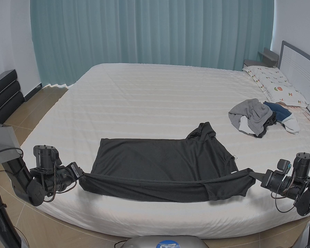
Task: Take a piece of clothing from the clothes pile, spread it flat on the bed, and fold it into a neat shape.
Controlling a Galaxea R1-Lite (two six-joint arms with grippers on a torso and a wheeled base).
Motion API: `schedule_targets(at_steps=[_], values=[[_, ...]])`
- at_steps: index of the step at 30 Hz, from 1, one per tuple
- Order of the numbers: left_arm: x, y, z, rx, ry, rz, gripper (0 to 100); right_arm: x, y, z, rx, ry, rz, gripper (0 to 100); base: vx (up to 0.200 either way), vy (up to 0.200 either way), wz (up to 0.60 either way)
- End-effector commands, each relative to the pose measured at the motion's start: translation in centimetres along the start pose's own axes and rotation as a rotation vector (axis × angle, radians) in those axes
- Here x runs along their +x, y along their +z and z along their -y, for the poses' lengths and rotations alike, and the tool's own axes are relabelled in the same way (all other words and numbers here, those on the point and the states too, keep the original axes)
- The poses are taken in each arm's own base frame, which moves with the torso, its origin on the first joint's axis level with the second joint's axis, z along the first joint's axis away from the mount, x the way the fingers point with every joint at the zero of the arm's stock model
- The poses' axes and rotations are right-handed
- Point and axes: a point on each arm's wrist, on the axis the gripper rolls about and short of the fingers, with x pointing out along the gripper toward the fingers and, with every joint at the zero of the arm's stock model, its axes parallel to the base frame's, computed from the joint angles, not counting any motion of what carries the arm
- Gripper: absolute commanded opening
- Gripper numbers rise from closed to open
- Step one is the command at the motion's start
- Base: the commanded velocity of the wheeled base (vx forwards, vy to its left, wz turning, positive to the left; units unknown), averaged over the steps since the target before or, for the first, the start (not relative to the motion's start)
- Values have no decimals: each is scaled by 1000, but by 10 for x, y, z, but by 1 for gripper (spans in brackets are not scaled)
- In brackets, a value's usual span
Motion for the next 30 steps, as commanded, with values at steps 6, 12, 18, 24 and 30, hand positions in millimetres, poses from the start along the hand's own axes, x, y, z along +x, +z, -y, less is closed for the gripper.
schedule_targets(at_steps=[6,12,18,24,30], values=[[-7,-15,-7,22,23,-57,0,-10,-4,-3,0,-21,-30,0,0,0,0],[-5,-17,-8,25,29,-66,0,-15,-13,0,16,-73,-124,0,0,0,0],[-6,-17,-9,46,30,-69,0,-16,-12,5,7,-97,-117,0,0,0,0],[5,-14,-8,46,28,-63,0,-3,-13,10,9,-98,-133,0,0,0,0],[31,-5,-4,31,14,-26,0,29,-2,20,-3,-90,-111,0,0,0,0]])
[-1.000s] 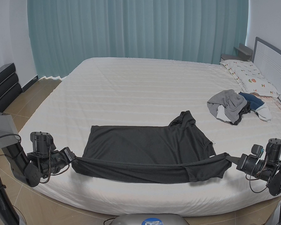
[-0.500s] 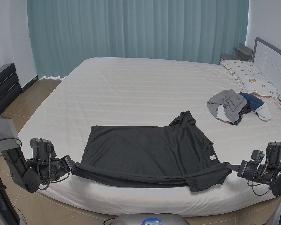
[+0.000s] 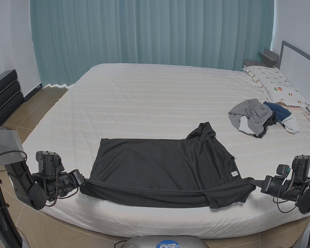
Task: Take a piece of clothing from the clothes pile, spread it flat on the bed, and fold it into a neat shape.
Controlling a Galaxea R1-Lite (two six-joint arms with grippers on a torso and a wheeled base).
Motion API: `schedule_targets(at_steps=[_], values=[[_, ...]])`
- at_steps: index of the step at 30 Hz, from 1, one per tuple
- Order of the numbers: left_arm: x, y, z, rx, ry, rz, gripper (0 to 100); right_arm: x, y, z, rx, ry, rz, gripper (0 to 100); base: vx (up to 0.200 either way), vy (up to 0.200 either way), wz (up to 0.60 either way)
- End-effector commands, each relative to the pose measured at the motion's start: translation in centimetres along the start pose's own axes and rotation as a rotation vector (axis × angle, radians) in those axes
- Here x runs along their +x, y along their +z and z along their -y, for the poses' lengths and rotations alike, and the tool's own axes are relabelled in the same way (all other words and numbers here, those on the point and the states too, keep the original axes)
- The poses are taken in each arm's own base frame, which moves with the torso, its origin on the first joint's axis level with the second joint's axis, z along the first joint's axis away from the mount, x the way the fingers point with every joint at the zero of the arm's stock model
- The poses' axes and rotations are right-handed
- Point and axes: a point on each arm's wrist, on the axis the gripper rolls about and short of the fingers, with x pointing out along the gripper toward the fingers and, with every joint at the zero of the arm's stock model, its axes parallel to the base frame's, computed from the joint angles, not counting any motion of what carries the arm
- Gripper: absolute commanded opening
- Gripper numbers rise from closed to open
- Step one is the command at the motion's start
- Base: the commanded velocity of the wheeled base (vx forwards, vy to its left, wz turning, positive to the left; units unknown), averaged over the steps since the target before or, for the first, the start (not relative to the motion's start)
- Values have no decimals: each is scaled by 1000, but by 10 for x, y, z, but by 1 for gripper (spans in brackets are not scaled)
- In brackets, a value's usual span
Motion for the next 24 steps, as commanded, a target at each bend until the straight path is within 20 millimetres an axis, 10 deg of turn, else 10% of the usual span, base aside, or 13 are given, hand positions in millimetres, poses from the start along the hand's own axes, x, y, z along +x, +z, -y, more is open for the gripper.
schedule_targets(at_steps=[1,24], values=[[26,4,0,-17,2,15,0,31,8,9,3,-10,-3,0,0,0,0],[81,7,-4,-73,-6,27,0,107,17,40,6,-32,26,0,0,0,0]])
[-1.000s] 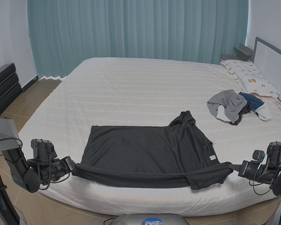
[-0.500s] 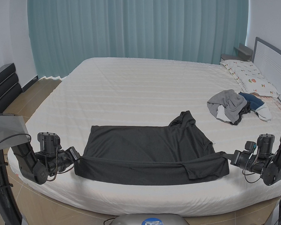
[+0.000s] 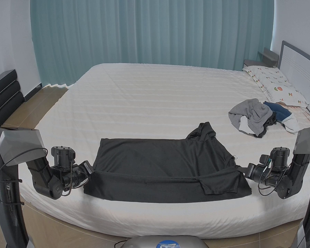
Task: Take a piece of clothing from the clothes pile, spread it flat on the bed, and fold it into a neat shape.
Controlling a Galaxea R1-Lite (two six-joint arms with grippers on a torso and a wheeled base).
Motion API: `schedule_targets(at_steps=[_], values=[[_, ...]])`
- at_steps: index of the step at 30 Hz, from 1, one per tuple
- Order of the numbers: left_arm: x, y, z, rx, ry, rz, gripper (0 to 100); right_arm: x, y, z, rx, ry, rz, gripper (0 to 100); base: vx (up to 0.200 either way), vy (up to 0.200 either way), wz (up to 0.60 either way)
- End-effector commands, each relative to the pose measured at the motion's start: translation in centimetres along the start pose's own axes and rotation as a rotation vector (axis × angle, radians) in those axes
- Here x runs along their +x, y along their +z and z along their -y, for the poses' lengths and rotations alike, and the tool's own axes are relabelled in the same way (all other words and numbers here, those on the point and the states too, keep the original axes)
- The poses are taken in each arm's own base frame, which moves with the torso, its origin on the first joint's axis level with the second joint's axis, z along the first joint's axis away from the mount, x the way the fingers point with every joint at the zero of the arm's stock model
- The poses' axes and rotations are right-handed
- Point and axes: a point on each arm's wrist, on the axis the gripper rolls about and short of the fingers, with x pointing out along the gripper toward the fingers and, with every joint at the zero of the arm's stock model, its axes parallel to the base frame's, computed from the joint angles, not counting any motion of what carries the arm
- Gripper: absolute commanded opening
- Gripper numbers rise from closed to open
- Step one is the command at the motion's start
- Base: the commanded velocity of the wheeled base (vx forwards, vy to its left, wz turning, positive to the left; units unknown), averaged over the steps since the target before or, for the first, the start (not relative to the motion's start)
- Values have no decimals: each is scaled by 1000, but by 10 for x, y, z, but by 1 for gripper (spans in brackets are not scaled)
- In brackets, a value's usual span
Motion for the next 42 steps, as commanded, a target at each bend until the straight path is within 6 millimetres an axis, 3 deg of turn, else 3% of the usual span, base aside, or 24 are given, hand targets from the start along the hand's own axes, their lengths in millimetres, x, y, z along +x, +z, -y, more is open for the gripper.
schedule_targets(at_steps=[1,13,14,15,23,27,29,30,37,42], values=[[7,-4,-4,-2,10,-14,0,9,-4,6,8,-4,-12,0,0,0,0],[16,-7,-7,-5,17,-20,0,18,-5,9,80,10,-2,0,0,0,0],[16,-7,-7,-5,19,-19,100,18,-6,10,81,12,-3,0,0,0,0],[16,-7,-7,-5,19,-19,100,19,-7,10,83,12,-5,100,0,0,0],[14,-6,-7,-14,19,-16,100,18,-10,12,110,21,14,100,0,0,0],[3,-2,-9,-22,41,0,100,9,-2,9,357,72,100,100,0,0,0],[3,-2,-9,-22,41,0,100,9,-2,9,357,72,100,100,0,0,0],[-5,4,-9,-34,53,29,100,7,0,16,477,72,98,100,0,0,0],[-17,16,-3,-171,12,73,100,-3,13,13,609,122,115,100,0,0,0],[-20,12,0,-164,4,63,100,-4,14,12,622,135,106,100,0,0,0]])
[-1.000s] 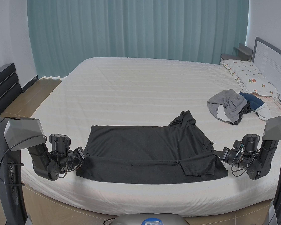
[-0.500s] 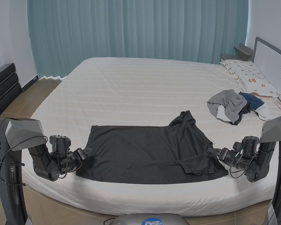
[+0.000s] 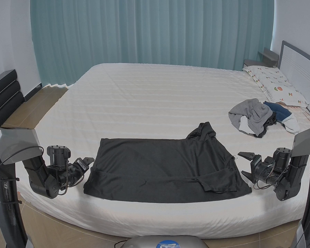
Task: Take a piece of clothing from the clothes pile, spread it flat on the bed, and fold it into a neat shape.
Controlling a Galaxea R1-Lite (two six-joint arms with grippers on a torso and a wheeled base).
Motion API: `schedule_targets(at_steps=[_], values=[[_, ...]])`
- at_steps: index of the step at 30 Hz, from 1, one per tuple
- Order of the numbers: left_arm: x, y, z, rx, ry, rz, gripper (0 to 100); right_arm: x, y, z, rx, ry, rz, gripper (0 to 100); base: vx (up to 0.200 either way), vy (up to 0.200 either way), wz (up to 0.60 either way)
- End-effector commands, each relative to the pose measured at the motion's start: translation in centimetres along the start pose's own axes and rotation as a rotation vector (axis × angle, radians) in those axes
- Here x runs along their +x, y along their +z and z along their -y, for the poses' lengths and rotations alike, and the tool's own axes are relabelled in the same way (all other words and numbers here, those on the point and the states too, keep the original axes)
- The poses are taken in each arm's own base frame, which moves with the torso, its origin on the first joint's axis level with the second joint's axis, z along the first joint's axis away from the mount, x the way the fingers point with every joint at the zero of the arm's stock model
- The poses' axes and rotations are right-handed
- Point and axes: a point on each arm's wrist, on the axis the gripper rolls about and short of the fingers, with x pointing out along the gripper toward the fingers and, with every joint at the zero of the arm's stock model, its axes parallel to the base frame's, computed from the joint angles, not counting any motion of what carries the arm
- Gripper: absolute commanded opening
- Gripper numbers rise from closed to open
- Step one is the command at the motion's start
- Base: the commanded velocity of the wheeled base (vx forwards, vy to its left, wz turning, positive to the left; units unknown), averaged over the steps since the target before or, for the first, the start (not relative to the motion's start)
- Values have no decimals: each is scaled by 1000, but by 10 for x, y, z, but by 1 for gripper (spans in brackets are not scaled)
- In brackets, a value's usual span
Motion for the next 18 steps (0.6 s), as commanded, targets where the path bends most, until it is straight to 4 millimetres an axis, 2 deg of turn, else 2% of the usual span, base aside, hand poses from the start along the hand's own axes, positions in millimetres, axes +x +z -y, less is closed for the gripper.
schedule_targets(at_steps=[1,3,9,18], values=[[-9,1,6,8,-22,8,100,-4,3,-6,-6,20,13,100,0,0,0],[-10,1,10,9,-36,14,100,-4,3,-6,-8,21,12,100,0,0,0],[-10,-1,9,9,-33,10,100,-4,0,-5,-10,13,5,100,0,-200,0],[-11,-4,13,20,-45,3,100,-4,-1,-4,-11,11,1,100,0,0,0]])
